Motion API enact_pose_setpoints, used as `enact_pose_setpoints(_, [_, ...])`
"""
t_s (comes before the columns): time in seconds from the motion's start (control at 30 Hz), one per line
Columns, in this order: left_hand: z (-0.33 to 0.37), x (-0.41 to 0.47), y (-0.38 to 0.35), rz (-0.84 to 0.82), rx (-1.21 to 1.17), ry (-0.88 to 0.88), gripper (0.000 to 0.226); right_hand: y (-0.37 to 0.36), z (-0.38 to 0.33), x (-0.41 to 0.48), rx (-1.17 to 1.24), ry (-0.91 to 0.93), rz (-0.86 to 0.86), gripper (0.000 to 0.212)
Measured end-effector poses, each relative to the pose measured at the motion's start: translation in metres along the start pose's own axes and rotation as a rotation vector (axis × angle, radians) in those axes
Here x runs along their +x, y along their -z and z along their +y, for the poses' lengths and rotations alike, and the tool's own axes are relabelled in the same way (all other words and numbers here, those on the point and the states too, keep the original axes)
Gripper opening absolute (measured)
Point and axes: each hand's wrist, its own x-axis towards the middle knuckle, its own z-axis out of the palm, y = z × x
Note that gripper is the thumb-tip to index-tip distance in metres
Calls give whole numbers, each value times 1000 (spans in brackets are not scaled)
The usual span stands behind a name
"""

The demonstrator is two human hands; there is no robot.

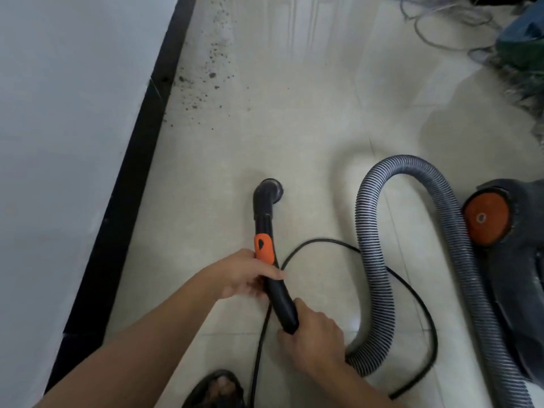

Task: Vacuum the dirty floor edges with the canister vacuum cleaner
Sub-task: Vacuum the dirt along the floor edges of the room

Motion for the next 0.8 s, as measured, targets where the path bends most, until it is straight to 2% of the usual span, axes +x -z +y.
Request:
enact_pose_setpoints(0.17, [-86, -57, 24, 49, -180, 126, 28, -25, -6, -23, -229, 263, -161, 37])
enact_pose_setpoints(0.27, [-99, -64, 25, 112, -296, 76, 24, -22, -13, -17, -263, 325, -155, 34])
enact_pose_setpoints(0.4, [-59, -34, 23, 259, -333, -106, 19, -5, -25, 14, -215, 233, -34, 30])
enact_pose_setpoints(0.53, [-6, 8, 18, 319, -302, -198, 20, 18, -31, 46, -104, 143, 76, 30])
enact_pose_setpoints(0.67, [40, 43, 33, 369, -333, -242, 21, 41, -32, 81, -228, 174, 262, 32])
enact_pose_setpoints(0.8, [86, 82, 60, 350, -350, -278, 22, 65, -49, 138, -225, 146, 235, 32])
